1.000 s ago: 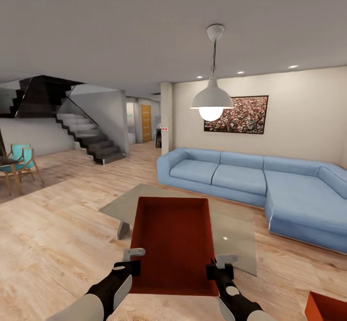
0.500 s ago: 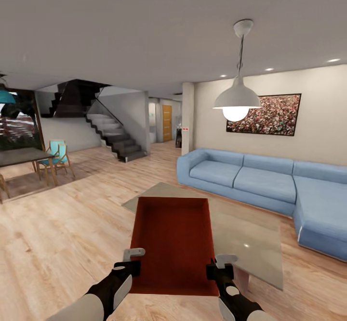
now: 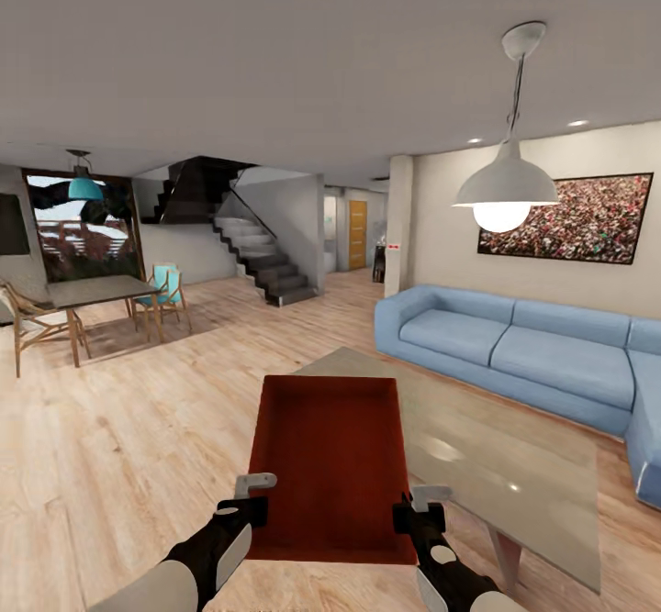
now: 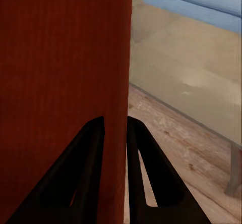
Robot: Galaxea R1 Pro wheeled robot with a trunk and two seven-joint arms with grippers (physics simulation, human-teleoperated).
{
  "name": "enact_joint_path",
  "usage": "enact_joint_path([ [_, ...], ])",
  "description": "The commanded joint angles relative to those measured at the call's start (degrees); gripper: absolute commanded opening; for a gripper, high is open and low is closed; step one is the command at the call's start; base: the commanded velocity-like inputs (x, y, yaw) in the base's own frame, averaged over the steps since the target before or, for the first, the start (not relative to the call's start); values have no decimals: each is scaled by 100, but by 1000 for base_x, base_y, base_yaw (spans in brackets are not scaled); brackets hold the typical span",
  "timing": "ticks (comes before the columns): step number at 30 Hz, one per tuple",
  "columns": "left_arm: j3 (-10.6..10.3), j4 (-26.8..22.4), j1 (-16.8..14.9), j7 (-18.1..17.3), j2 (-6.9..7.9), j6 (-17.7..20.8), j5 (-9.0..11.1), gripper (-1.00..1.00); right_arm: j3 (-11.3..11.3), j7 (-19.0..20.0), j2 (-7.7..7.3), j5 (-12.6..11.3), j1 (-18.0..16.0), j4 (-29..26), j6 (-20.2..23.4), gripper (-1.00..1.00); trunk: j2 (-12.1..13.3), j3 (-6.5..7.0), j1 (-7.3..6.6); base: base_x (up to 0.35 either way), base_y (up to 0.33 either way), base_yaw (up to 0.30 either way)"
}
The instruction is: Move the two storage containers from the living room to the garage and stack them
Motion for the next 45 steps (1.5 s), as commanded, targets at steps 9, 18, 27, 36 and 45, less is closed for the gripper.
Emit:
enact_joint_path([
  [9, 93, -33, -6, 79, 31, 39, -121, -100, -151, -15, 1, 32, -3, 14, -22, -100, -8, -9, 2, 0, 0, 300],
  [18, 93, -33, -7, 79, 31, 39, -122, -100, -149, -15, 1, 32, -3, 15, -22, -100, -8, -9, 2, 0, 0, 300],
  [27, 93, -35, -7, 79, 31, 39, -122, -100, -150, -15, 1, 32, -3, 14, -22, -100, -8, -9, 2, 0, 0, 300],
  [36, 93, -34, -7, 79, 31, 39, -121, -100, -145, -15, 1, 32, -3, 14, -23, -100, -8, -9, 2, 0, 0, 300],
  [45, 93, -33, -7, 79, 31, 39, -120, -100, -145, -15, 1, 32, -3, 14, -23, -100, -8, -9, 2, 0, 0, 300],
])
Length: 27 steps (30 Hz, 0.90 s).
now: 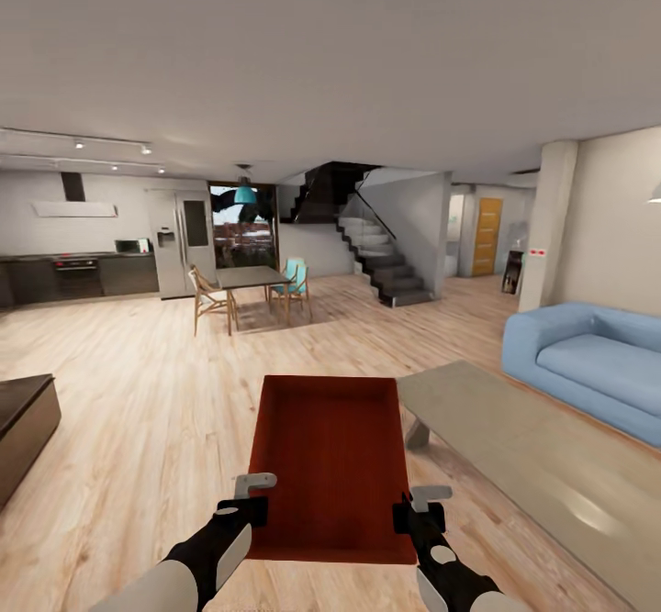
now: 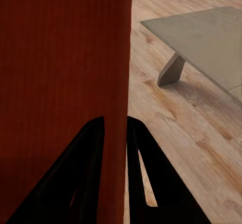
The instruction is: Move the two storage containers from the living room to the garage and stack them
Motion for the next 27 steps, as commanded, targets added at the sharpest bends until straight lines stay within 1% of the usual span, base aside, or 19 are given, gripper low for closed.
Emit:
enact_joint_path([
  [1, 92, -33, -7, 80, 30, 40, -116, -100, -149, -17, 1, 37, -3, 12, -17, -100, -8, -9, 1, 0, 0, 300],
  [10, 92, -33, -5, 80, 30, 40, -118, -100, -148, -17, 1, 37, -3, 12, -17, -100, -8, -9, 1, 0, 0, 276],
  [22, 92, -26, -5, 80, 30, 41, -118, -100, -148, -17, 1, 37, -3, 14, -9, -100, -8, -9, 1, 2, 0, 26],
  [27, 92, -23, -6, 76, 30, 40, -118, -100, -148, -17, 1, 44, -3, 20, -1, -100, -8, -9, 1, 201, 0, 0],
])
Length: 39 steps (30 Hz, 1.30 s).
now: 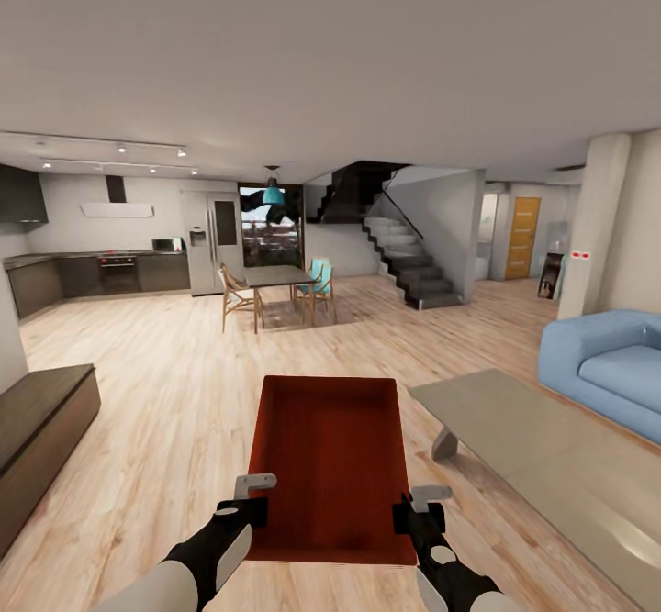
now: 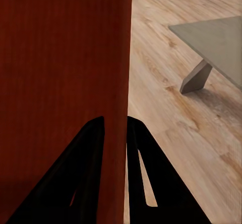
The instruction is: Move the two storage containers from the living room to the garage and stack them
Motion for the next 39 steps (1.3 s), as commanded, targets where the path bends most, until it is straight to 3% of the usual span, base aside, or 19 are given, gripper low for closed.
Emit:
enact_joint_path([
  [1, 89, -38, -7, 75, 32, 38, -126, -100, -141, -18, 1, 28, -3, 17, -17, -100, -7, -9, 4, 284, 0, 0],
  [19, 89, -33, -8, 72, 39, 38, -126, -100, -141, -19, 1, 30, -3, 17, -25, -100, -7, -9, 4, 318, 0, 3],
  [31, 89, -38, -8, 72, 39, 38, -126, -100, -142, -19, 1, 26, -3, 17, -25, -100, -7, -9, 4, 321, 0, 233],
  [39, 89, -32, -8, 72, 39, 38, -126, -100, -141, -18, 1, 25, -3, 17, -25, -100, -7, -9, 4, 321, 0, 41],
])
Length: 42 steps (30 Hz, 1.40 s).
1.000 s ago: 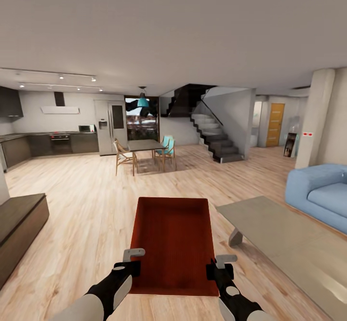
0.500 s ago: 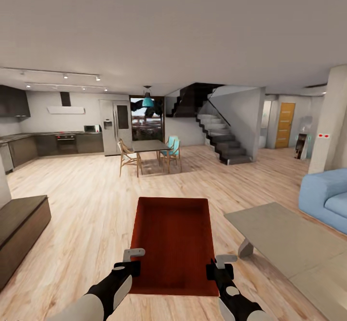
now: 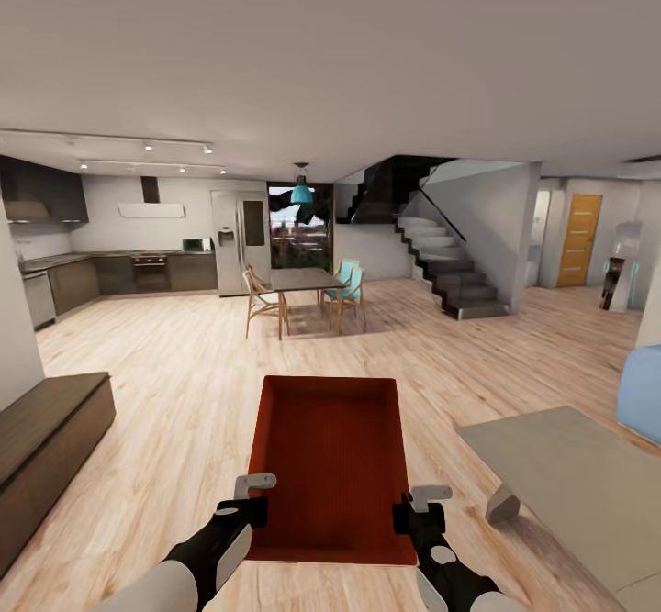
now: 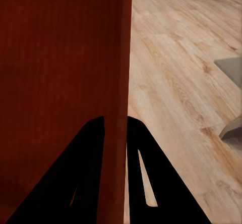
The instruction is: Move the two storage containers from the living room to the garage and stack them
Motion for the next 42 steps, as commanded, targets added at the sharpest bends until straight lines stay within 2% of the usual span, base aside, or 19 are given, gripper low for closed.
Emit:
enact_joint_path([
  [1, 79, -34, -6, 76, 41, 40, -109, -100, -148, -17, 1, 39, -4, 13, -17, -100, -7, -9, 5, 321, 0, 3],
  [42, 79, -24, -6, 78, 41, 40, -109, -100, -148, -25, 10, 44, -4, 13, -18, -100, -7, -9, 5, 321, 0, 0],
])
